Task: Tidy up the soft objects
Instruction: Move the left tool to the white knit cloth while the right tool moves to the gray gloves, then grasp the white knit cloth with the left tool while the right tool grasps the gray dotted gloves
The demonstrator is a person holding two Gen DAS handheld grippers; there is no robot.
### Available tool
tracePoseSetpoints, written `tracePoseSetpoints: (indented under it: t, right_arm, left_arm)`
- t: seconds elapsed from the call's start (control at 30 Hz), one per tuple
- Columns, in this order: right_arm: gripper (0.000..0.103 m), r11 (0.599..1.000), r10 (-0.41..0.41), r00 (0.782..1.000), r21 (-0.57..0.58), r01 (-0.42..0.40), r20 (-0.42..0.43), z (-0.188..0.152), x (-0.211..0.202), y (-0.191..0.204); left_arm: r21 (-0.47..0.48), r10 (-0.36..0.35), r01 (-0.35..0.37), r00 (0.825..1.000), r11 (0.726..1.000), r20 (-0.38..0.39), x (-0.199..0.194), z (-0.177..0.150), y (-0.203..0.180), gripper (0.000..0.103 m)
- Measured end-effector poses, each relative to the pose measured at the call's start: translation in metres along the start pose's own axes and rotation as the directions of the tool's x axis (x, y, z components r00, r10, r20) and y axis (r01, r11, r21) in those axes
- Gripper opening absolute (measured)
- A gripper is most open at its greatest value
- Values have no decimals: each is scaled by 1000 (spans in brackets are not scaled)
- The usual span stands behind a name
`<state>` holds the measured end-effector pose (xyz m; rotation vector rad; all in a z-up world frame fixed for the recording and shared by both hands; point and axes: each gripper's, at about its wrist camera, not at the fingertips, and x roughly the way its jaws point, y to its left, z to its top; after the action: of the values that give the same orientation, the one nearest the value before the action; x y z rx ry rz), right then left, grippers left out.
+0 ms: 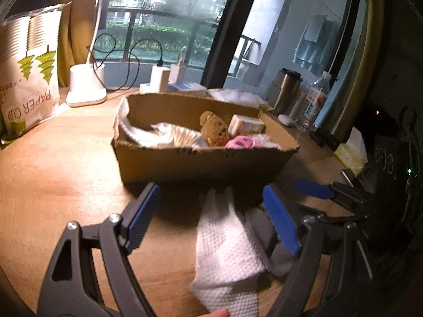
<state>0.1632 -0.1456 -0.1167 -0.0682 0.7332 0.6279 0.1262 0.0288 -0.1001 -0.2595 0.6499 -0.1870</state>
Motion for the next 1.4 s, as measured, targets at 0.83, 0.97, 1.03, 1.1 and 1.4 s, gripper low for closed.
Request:
tracePoseSetpoints:
  t: [0.83, 0.97, 1.03, 1.1, 1.4]
  right_arm:
    - [25, 995, -4, 995, -96, -5, -95, -16, 9, 12]
    - [24, 997, -27, 997, -76, 21, -71, -14, 0, 0]
    - [24, 997, -39, 997, -68, 35, -60, -13, -3, -7]
    - [24, 997, -43, 998, -59, 40, -55, -13, -5, -12]
    - [24, 998, -59, 997, -33, 58, -45, -16, -9, -23]
  left_arm:
    - [62, 27, -19, 991, 998, -132, 13, -25, -10, 82]
    - [88, 37, -24, 987, 996, -155, 18, -26, -15, 82]
    - [103, 45, -28, 985, 994, -165, 20, -27, -18, 82]
    - [112, 51, -33, 985, 993, -162, 19, -28, -19, 82]
    - [172, 73, -40, 979, 984, -192, 26, -31, -30, 81]
